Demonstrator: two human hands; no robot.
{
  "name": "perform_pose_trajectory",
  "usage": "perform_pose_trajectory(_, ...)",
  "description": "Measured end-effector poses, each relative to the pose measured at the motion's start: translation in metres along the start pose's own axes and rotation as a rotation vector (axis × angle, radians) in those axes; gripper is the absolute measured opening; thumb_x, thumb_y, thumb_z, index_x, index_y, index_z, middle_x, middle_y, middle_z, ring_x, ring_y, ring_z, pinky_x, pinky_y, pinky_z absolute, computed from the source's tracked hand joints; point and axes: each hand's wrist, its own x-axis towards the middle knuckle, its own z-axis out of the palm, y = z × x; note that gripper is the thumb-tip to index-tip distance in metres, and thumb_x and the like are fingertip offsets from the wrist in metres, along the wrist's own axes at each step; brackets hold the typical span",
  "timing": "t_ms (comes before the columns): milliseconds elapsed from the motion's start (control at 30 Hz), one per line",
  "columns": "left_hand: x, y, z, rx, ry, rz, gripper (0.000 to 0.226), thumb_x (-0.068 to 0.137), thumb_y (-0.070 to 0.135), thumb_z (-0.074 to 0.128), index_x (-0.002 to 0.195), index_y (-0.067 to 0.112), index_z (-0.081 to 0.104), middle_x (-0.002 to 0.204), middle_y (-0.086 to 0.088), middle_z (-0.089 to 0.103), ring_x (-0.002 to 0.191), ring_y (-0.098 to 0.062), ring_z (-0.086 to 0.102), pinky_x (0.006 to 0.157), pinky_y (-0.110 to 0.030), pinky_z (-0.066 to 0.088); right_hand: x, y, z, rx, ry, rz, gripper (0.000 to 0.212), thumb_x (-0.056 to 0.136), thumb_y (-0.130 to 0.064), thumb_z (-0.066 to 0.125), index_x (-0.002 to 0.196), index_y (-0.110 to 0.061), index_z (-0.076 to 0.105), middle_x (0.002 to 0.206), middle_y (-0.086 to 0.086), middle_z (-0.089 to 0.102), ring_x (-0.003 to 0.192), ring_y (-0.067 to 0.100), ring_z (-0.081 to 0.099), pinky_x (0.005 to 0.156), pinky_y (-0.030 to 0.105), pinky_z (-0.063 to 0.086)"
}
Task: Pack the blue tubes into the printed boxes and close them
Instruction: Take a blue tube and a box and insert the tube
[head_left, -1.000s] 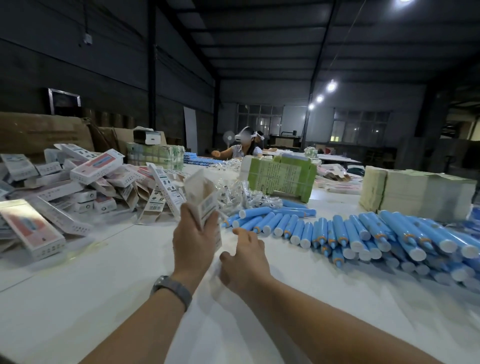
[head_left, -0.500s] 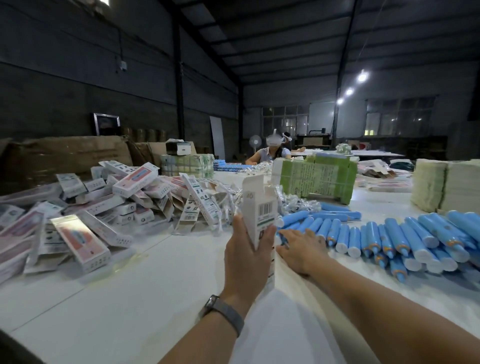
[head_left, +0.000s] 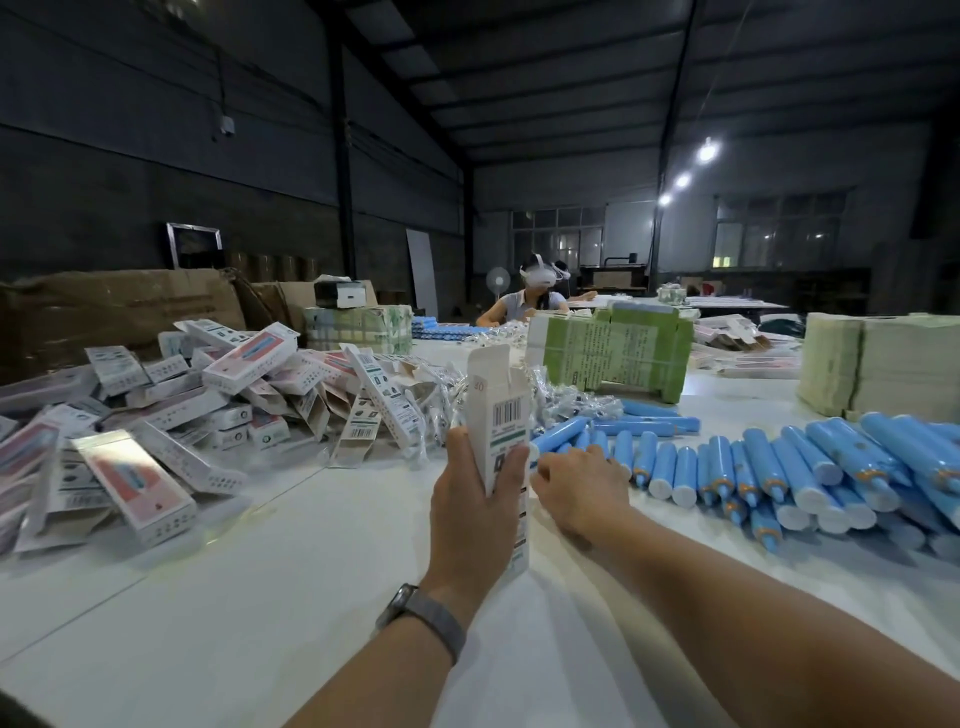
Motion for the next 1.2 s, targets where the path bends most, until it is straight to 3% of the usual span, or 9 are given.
perform_pose_trajectory(67, 0.0, -0.001, 0.0, -0.005, 0.006, 0.001, 0.029, 0.094, 0.045, 0.062, 0.103, 0.029, 0.04, 0.115, 0.003, 0.07, 0.097, -0.016, 0.068, 0.072, -0.017, 0.053, 0.004, -0.005, -0.009, 0.113, -0.041, 0.11, 0.02, 0.095, -0.036, 0.044, 0.095, -0.021, 0.057, 0.107, 0.004, 0.062, 0.094, 0.026, 0.051, 0.073, 0.036, 0.036)
perform_pose_trajectory(200, -0.001, -0.001, -0.001, -0.013, 0.012, 0.004, 0.03, 0.089, 0.05, 0.059, 0.102, 0.032, 0.04, 0.113, 0.003, 0.071, 0.097, -0.019, 0.068, 0.077, -0.034, 0.056, 0.011, -0.006, -0.03, 0.248, -0.204, 0.195, 0.018, 0.084, -0.018, 0.058, 0.075, -0.014, 0.042, 0.089, 0.009, 0.06, 0.074, 0.023, 0.054, 0.061, 0.029, 0.042)
perform_pose_trajectory(300, -0.001, -0.001, -0.001, -0.006, 0.013, 0.015, 0.03, 0.093, 0.046, 0.062, 0.103, 0.029, 0.04, 0.115, 0.001, 0.07, 0.097, -0.022, 0.067, 0.078, -0.039, 0.057, 0.008, -0.003, -0.038, 0.595, -0.306, 0.332, 0.016, 0.08, -0.008, 0.065, 0.078, -0.008, 0.049, 0.063, 0.008, 0.051, 0.046, 0.016, 0.047, 0.043, 0.023, 0.038)
perform_pose_trajectory(400, 0.0, 0.001, -0.002, -0.005, 0.016, 0.006, 0.031, 0.094, 0.041, 0.066, 0.101, 0.025, 0.041, 0.109, 0.001, 0.07, 0.094, -0.023, 0.068, 0.076, -0.041, 0.057, -0.003, 0.002, -0.045, 0.986, -0.318, 0.489, 0.021, 0.082, -0.004, 0.061, 0.098, -0.009, 0.048, 0.061, 0.006, 0.041, 0.031, 0.009, 0.033, 0.035, 0.016, 0.029)
perform_pose_trajectory(567, 0.001, 0.0, -0.003, -0.011, 0.023, 0.006, 0.028, 0.093, 0.035, 0.069, 0.101, 0.022, 0.044, 0.104, 0.003, 0.07, 0.091, -0.022, 0.068, 0.075, -0.039, 0.056, -0.03, -0.01, -0.066, 1.471, -0.297, 0.409, 0.008, 0.083, 0.001, 0.058, 0.091, 0.0, 0.055, 0.076, 0.012, 0.054, 0.048, 0.016, 0.055, 0.043, 0.021, 0.047)
perform_pose_trajectory(700, 0.003, 0.0, -0.004, -0.027, 0.042, 0.025, 0.028, 0.095, 0.02, 0.066, 0.1, 0.031, 0.041, 0.094, 0.02, 0.063, 0.082, 0.003, 0.064, 0.061, -0.013, 0.049, -0.043, -0.024, -0.091, 1.527, -0.252, 0.235, 0.02, 0.095, -0.023, 0.054, 0.1, -0.004, 0.054, 0.081, 0.013, 0.063, 0.047, 0.019, 0.062, 0.041, 0.023, 0.043)
perform_pose_trajectory(833, 0.005, 0.005, -0.008, -0.139, 0.027, -0.014, 0.037, 0.099, 0.017, 0.059, 0.122, 0.032, 0.035, 0.104, 0.022, 0.059, 0.084, 0.007, 0.064, 0.06, -0.012, 0.052, -0.051, -0.033, -0.112, 1.502, -0.048, 0.052, 0.023, 0.098, -0.027, 0.051, 0.093, -0.006, 0.057, 0.075, 0.009, 0.058, 0.049, 0.013, 0.055, 0.044, 0.024, 0.042)
perform_pose_trajectory(1000, 0.001, 0.013, -0.01, -0.195, 0.032, 0.036, 0.033, 0.096, 0.046, 0.043, 0.126, 0.035, 0.039, 0.092, 0.031, 0.063, 0.076, 0.002, 0.062, 0.06, -0.015, 0.048, -0.058, -0.047, -0.125, 1.294, 0.187, -0.19, 0.022, 0.096, -0.022, 0.06, 0.108, -0.005, 0.059, 0.078, 0.006, 0.059, 0.055, 0.011, 0.057, 0.05, 0.025, 0.049)
perform_pose_trajectory(1200, 0.003, 0.013, -0.011, -0.156, 0.022, 0.044, 0.04, 0.095, 0.051, 0.039, 0.129, 0.03, 0.04, 0.091, 0.031, 0.063, 0.074, -0.001, 0.062, 0.058, -0.013, 0.046, -0.062, -0.053, -0.13, 1.256, 0.363, -0.291, 0.068, 0.09, -0.023, 0.072, 0.145, -0.027, 0.031, 0.111, -0.007, 0.057, 0.081, 0.015, 0.069, 0.069, 0.036, 0.062)
